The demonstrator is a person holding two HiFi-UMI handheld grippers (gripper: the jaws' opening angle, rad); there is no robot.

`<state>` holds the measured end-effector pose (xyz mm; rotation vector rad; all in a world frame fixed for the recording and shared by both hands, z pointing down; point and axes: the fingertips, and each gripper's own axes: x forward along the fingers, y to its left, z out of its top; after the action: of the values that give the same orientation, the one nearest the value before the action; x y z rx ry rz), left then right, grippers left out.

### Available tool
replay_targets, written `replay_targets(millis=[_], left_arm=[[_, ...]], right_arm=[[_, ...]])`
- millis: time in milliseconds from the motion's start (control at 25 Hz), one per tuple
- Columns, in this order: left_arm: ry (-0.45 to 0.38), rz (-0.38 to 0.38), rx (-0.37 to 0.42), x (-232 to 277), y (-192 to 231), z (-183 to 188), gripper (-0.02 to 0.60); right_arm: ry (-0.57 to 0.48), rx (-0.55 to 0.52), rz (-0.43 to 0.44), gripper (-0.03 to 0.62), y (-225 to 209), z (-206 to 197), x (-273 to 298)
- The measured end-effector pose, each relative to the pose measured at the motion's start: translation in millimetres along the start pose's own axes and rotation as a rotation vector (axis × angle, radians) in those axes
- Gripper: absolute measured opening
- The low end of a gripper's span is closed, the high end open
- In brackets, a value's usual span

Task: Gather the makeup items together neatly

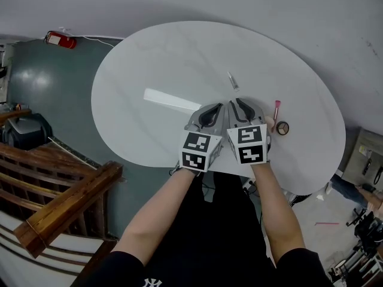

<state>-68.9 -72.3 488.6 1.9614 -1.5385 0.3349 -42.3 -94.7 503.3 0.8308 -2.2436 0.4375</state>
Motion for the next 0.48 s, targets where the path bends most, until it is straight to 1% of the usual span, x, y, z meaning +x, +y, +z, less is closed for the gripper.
replay_targets(millis=[480], left_arm=[[0.023, 0.030, -0.031, 24.2, 25.2, 0.5, 0.009]], right_arm=[[0.075, 0.021, -0.024, 0.094, -20.1, -0.7, 39.7]])
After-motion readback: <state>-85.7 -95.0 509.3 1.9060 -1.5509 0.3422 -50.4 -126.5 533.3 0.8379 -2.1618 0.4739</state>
